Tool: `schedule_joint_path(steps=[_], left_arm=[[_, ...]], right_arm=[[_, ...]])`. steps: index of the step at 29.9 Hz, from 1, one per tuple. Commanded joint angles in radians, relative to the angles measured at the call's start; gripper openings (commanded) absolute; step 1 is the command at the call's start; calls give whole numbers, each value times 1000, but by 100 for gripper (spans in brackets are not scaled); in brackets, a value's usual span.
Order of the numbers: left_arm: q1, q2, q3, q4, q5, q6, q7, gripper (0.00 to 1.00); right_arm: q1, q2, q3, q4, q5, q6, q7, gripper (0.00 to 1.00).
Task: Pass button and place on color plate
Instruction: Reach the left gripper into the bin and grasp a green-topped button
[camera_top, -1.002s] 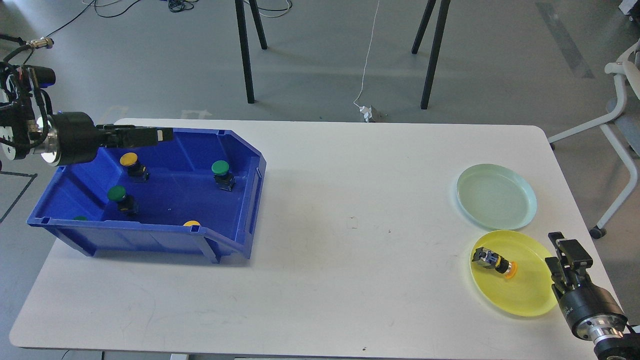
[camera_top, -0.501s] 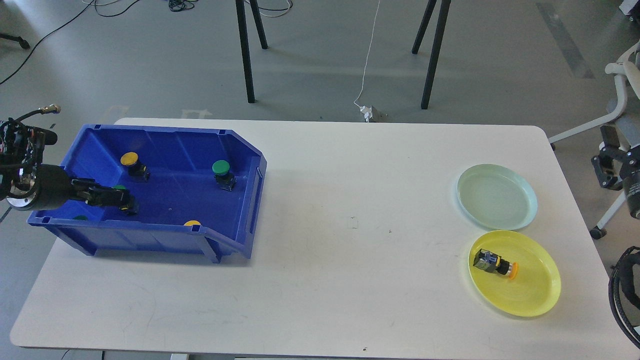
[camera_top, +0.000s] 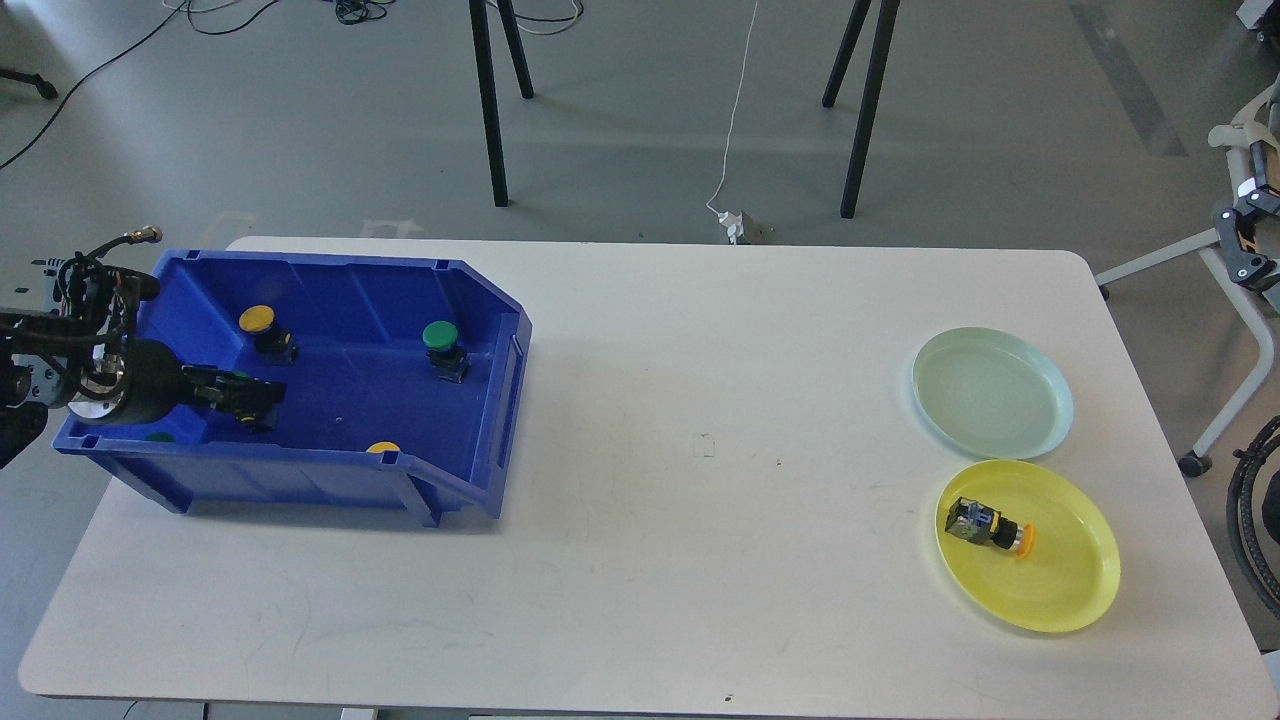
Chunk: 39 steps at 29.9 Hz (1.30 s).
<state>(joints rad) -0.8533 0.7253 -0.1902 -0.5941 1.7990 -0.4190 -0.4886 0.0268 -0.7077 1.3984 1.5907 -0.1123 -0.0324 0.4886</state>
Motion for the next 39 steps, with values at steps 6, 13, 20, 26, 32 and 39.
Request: schedule_joint_path(steps=[6,13,20,26,32,39], left_arm=[[0,-21,2,42,0,36,0,90],[2,-52,2,102,0,60,0,89],[3,-55,2,103,3,63,0,87],[17,-70,43,131,-3,65,0,86],[17,-75,55,135,-16,65,0,79],[17,-92,55,145,-16,92,0,68]], right_arm=[[-4,-1,1,5,2,22,0,99],[-4,1,1,5,8,29,0,99],[-10,1,1,5,8,31,0,99],[-22,1,5,5,10,49,0,99],[-27,1,7,3,10,52,0,99],[-36,2,7,3,10,54,0,99]])
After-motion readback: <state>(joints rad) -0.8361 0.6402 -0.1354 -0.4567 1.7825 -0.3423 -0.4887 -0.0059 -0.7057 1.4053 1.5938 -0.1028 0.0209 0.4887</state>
